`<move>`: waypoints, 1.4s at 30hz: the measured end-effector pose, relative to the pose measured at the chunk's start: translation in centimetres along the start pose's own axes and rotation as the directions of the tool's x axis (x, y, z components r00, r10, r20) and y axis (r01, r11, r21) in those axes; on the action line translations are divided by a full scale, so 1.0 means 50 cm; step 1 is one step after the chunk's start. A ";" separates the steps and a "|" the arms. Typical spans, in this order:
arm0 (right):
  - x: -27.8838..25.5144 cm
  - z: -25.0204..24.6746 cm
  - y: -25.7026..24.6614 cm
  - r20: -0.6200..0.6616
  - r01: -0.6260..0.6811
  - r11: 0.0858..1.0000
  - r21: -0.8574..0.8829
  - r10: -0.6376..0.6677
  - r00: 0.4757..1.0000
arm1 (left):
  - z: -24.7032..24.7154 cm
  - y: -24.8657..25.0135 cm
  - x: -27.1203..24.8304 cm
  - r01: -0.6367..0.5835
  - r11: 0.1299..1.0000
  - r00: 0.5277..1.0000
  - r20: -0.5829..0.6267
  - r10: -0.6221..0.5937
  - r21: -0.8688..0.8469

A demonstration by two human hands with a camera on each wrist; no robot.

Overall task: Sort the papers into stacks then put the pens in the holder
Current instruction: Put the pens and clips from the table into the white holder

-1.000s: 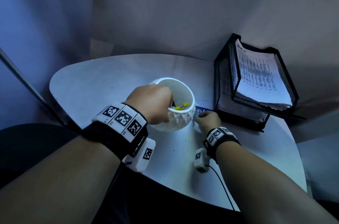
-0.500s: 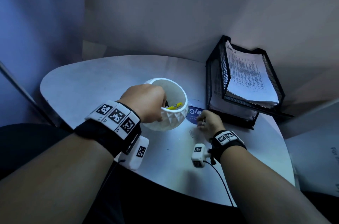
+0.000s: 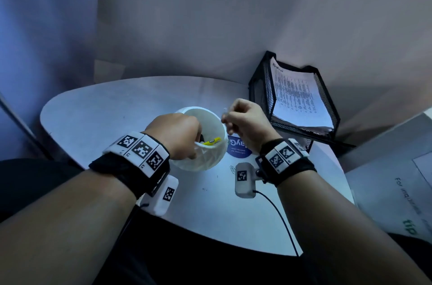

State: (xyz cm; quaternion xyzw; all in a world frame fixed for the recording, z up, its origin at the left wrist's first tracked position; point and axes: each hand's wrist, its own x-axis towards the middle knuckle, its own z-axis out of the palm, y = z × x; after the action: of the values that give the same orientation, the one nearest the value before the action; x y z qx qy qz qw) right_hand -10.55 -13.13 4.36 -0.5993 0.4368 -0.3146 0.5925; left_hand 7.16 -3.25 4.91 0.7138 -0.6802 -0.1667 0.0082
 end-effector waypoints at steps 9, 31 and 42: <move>0.009 0.018 0.014 -0.056 0.058 0.985 -0.161 -0.068 0.996 | -0.002 0.004 -0.001 -0.001 1.000 1.000 -0.006 0.001 -0.014; -0.051 -0.083 0.314 -0.487 -0.561 0.501 -0.659 0.283 0.826 | 0.009 -0.003 0.008 -0.001 1.000 1.000 -0.001 0.001 -0.011; -0.066 -0.093 0.317 -0.569 -0.548 0.836 -0.025 0.439 0.696 | 0.004 -0.001 0.005 -0.004 1.000 1.000 0.000 0.004 -0.018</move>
State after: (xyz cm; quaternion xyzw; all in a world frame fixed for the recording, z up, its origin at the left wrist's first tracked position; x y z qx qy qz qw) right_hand -18.49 -10.86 -10.30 -0.3995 0.7589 -0.2553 0.4464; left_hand 7.16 -3.45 4.64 0.7125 -0.6799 -0.1727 0.0149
